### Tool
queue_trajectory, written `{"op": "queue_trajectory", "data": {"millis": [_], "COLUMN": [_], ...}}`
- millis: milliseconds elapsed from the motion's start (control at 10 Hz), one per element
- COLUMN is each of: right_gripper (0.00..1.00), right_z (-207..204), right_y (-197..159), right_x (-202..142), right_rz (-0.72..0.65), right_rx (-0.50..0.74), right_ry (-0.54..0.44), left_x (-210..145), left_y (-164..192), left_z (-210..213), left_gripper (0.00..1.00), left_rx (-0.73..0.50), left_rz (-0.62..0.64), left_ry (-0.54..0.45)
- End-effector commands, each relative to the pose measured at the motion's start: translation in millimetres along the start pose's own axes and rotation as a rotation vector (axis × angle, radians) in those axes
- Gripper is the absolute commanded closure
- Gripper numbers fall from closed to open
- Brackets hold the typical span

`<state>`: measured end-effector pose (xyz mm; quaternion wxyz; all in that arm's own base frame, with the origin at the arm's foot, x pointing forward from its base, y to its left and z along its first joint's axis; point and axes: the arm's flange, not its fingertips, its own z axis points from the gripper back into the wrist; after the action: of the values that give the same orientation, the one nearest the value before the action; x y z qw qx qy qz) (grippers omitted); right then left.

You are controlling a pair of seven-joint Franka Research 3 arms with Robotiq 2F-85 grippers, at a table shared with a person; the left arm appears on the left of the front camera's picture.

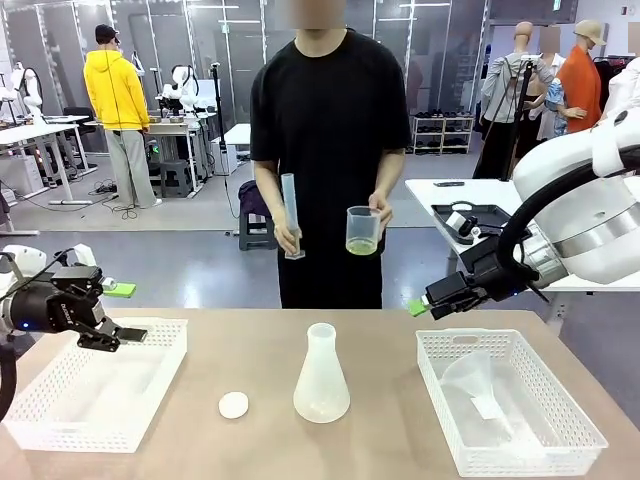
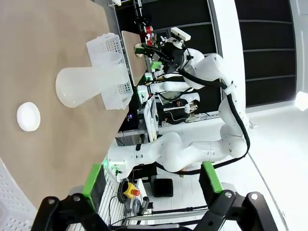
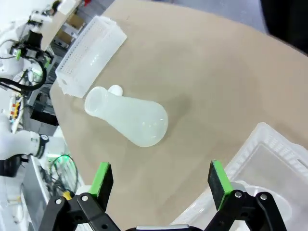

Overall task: Prepare the solutions needed for the experiment.
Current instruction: Pick up the Plastic Funnel and insert it into the Big flask.

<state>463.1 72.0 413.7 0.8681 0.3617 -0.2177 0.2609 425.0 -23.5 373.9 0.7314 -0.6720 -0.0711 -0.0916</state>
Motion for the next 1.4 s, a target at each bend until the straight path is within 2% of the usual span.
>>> {"op": "queue_trajectory", "data": {"millis": [0,200,400,600,800,900,1300], "right_gripper": [0.00,0.00,0.00,0.00,0.00,0.00,0.00], "right_z": [14.5,38.4,33.9,23.7,19.6,20.2,20.2], "right_y": [-8.3,5.1,17.7,30.7,33.5,41.2,41.2], "right_x": [18.1,40.4,58.7,62.7,54.9,65.5,65.5], "right_rz": [0.348,0.603,0.814,1.044,1.083,1.019,1.019], "right_rx": [-0.206,-0.282,-0.314,-0.235,-0.171,-0.239,-0.239], "right_ry": [0.062,0.189,0.299,0.426,0.516,0.452,0.452], "left_x": [1.5,1.5,1.5,1.5,1.5,1.5,1.5], "left_y": [4.6,4.6,4.6,4.6,4.6,4.6,4.6], "left_z": [-4.1,-4.1,-4.1,-4.1,-4.1,-4.1,-4.1], "left_gripper": [0.00,0.00,0.00,0.00,0.00,0.00,0.00], "left_rx": [0.002,0.002,0.002,0.002,0.002,0.002,0.002], "left_rz": [0.027,0.027,0.027,0.027,0.027,0.027,0.027], "left_ry": [0.007,0.007,0.007,0.007,0.007,0.007,0.007]}}
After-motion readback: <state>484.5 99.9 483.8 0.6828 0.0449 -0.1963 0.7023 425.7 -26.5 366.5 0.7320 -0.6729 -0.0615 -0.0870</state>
